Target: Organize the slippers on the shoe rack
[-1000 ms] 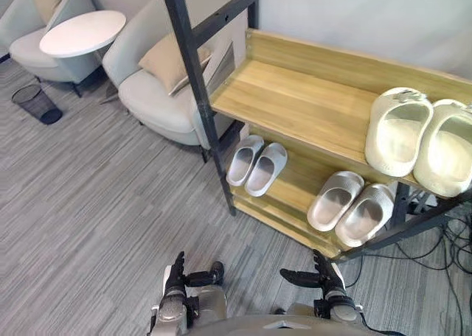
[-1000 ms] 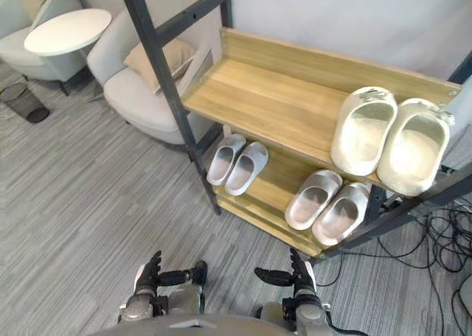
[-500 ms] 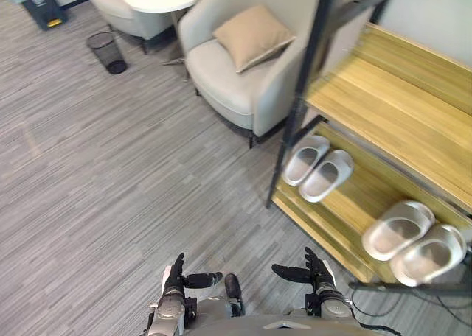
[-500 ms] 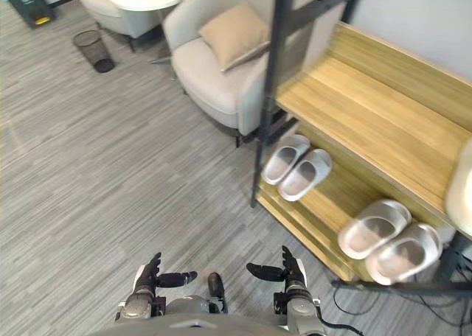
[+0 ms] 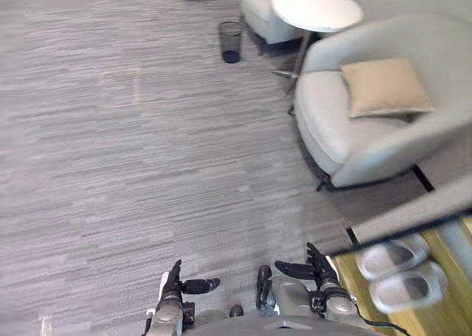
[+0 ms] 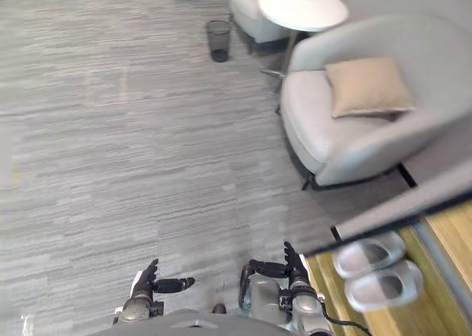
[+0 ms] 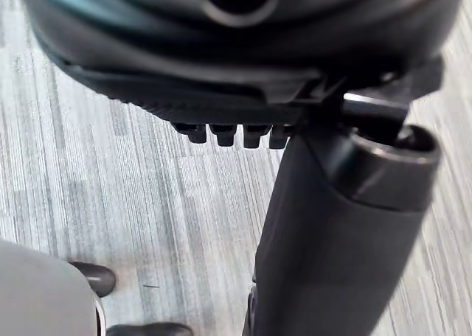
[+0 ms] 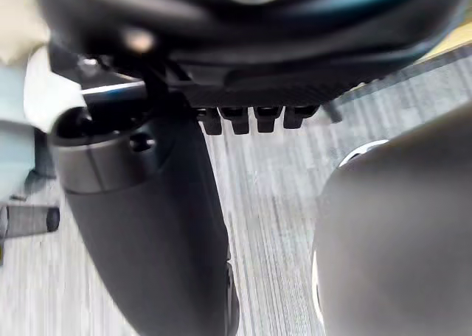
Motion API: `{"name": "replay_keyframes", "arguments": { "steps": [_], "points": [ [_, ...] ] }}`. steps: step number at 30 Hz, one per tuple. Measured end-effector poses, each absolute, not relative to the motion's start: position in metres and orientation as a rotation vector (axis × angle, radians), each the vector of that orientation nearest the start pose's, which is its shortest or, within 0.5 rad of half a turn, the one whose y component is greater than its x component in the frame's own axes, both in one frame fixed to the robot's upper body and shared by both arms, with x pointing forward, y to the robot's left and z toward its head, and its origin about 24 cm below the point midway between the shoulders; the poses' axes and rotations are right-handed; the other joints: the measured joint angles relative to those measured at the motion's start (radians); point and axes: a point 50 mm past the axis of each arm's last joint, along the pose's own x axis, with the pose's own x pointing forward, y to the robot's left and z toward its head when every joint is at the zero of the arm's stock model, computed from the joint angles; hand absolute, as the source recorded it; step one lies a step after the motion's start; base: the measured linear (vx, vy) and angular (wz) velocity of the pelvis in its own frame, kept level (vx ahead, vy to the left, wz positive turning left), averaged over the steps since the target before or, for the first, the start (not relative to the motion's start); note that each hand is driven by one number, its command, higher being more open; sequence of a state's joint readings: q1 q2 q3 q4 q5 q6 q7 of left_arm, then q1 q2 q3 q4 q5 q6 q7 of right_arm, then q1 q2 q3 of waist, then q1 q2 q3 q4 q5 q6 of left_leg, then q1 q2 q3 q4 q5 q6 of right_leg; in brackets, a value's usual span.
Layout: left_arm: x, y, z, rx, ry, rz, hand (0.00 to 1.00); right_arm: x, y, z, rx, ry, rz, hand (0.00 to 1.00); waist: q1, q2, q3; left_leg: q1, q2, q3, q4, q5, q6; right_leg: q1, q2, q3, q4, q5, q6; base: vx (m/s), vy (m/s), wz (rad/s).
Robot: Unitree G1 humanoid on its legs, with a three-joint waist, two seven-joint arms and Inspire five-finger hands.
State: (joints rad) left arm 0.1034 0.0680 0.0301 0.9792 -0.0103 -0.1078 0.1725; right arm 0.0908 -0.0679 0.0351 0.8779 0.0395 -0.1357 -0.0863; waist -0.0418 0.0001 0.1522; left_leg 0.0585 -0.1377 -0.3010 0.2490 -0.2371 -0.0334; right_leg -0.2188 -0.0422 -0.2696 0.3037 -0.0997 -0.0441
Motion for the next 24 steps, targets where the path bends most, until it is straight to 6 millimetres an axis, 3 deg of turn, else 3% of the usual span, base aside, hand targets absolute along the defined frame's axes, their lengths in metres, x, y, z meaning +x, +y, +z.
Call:
{"name": "replay_keyframes", "arguments": {
  "steps": [1,2,3,4,5,7,9,10,11,13,16,17,19,20,21,23,24],
  "points": [
    [0.11,0.191,-0.151,0.096,0.959,0.264,1.0,0.138,-0.174,-0.138,-0.064,0.825,-0.114,1.0,0.006,0.004,0.001,-0.046,0.0,0.04,0.114,-0.008,-0.077,0.04,0.01,-0.009,-0.043,-0.002,-0.003,0.66,-0.189,0.68],
    [0.109,0.191,-0.151,0.057,0.955,0.303,1.0,0.139,-0.172,-0.137,-0.065,0.82,-0.103,1.0,0.014,0.014,0.006,-0.115,0.013,0.131,0.304,0.005,-0.11,0.112,0.029,-0.013,-0.105,-0.008,-0.009,0.52,-0.138,0.39],
    [0.11,0.193,-0.15,0.022,0.944,0.348,1.0,0.142,-0.168,-0.135,-0.068,0.808,-0.088,1.0,0.024,0.022,0.017,-0.18,0.064,0.25,0.487,0.001,-0.107,0.188,0.054,-0.012,-0.157,-0.015,-0.014,0.51,-0.105,0.16],
    [0.113,0.194,-0.148,0.002,0.93,0.373,1.0,0.141,-0.164,-0.136,-0.059,0.811,-0.08,1.0,0.036,0.028,0.022,-0.213,0.127,0.348,0.589,-0.028,-0.062,0.249,0.073,-0.011,-0.188,-0.025,-0.027,0.6,-0.094,0.0],
    [0.115,0.195,-0.147,-0.003,0.921,0.377,1.0,0.142,-0.159,-0.136,-0.047,0.81,-0.076,1.0,0.047,0.024,0.024,-0.237,0.174,0.417,0.622,-0.055,-0.04,0.291,0.078,-0.013,-0.201,-0.031,-0.031,0.39,-0.05,-0.06],
    [0.119,0.198,-0.145,0.008,0.902,0.369,1.0,0.151,-0.154,-0.133,-0.037,0.789,-0.067,1.0,0.051,0.005,0.032,-0.292,0.228,0.507,0.567,-0.092,0.002,0.343,0.059,-0.014,-0.215,-0.031,-0.031,0.41,0.0,-0.03],
    [0.129,0.199,-0.141,0.021,0.873,0.358,1.0,0.156,-0.151,-0.131,-0.029,0.771,-0.064,1.0,0.051,-0.012,0.042,-0.358,0.238,0.565,0.399,-0.08,0.009,0.385,0.017,-0.032,-0.218,-0.048,-0.002,0.5,0.058,0.12],
    [0.132,0.198,-0.14,0.032,0.861,0.347,1.0,0.154,-0.155,-0.132,-0.038,0.778,-0.07,1.0,0.052,-0.01,0.042,-0.396,0.235,0.571,0.245,0.0,0.023,0.421,0.0,-0.052,-0.218,-0.075,0.042,0.57,0.126,0.4],
    [0.133,0.196,-0.14,0.033,0.855,0.338,1.0,0.147,-0.159,-0.135,-0.048,0.8,-0.078,1.0,0.057,0.0,0.038,-0.416,0.236,0.568,0.162,0.163,0.063,0.451,0.003,-0.067,-0.216,-0.108,0.091,0.62,0.152,0.46],
    [0.142,0.202,-0.136,0.057,0.826,0.337,1.0,0.144,-0.157,-0.138,-0.049,0.831,-0.074,1.0,0.065,-0.043,0.037,-0.419,0.191,0.566,0.19,0.123,0.111,0.455,-0.039,-0.074,-0.188,-0.123,0.103,0.55,0.136,0.47],
    [0.139,0.206,-0.137,0.066,0.845,0.342,1.0,0.146,-0.152,-0.138,-0.043,0.83,-0.063,1.0,0.066,-0.062,0.034,-0.394,0.168,0.565,0.203,0.086,0.135,0.465,-0.063,-0.055,-0.143,-0.061,0.151,0.52,0.143,0.25],
    [0.134,0.208,-0.139,0.072,0.859,0.348,1.0,0.145,-0.151,-0.138,-0.053,0.833,-0.051,1.0,0.066,-0.061,0.034,-0.328,0.156,0.562,0.181,0.054,0.135,0.452,-0.083,-0.037,-0.018,-0.036,0.169,0.54,0.176,0.24],
    [0.128,0.206,-0.141,0.079,0.879,0.336,1.0,0.142,-0.151,-0.14,-0.066,0.84,-0.041,1.0,0.056,-0.055,0.036,-0.211,0.136,0.53,0.108,0.017,0.129,0.358,-0.135,-0.015,0.308,0.025,0.156,0.5,0.14,0.37],
    [0.126,0.205,-0.143,0.109,0.896,0.307,1.0,0.141,-0.15,-0.14,-0.065,0.843,-0.035,1.0,0.046,-0.058,0.044,-0.129,0.12,0.503,0.055,0.009,0.128,0.252,-0.15,0.025,0.56,-0.06,0.113,0.65,0.061,0.55],
    [0.122,0.205,-0.145,0.121,0.916,0.297,1.0,0.145,-0.151,-0.138,-0.074,0.831,-0.023,1.0,0.035,-0.047,0.05,-0.058,0.117,0.482,0.011,0.009,0.128,0.168,-0.132,0.047,0.654,-0.129,0.09,0.54,0.008,0.59],
    [0.122,0.201,-0.147,0.121,0.929,0.291,1.0,0.149,-0.154,-0.135,-0.092,0.801,-0.015,1.0,0.016,-0.039,0.054,0.034,0.132,0.444,-0.047,0.008,0.127,0.064,-0.08,0.05,0.587,-0.19,0.038,0.46,-0.064,0.66],
    [0.123,0.199,-0.147,0.118,0.927,0.286,1.0,0.152,-0.156,-0.132,-0.098,0.781,-0.014,1.0,0.009,-0.034,0.056,0.07,0.149,0.409,-0.074,0.003,0.119,-0.004,-0.04,0.057,0.444,-0.201,0.046,0.46,-0.131,0.8]
  ]
}}
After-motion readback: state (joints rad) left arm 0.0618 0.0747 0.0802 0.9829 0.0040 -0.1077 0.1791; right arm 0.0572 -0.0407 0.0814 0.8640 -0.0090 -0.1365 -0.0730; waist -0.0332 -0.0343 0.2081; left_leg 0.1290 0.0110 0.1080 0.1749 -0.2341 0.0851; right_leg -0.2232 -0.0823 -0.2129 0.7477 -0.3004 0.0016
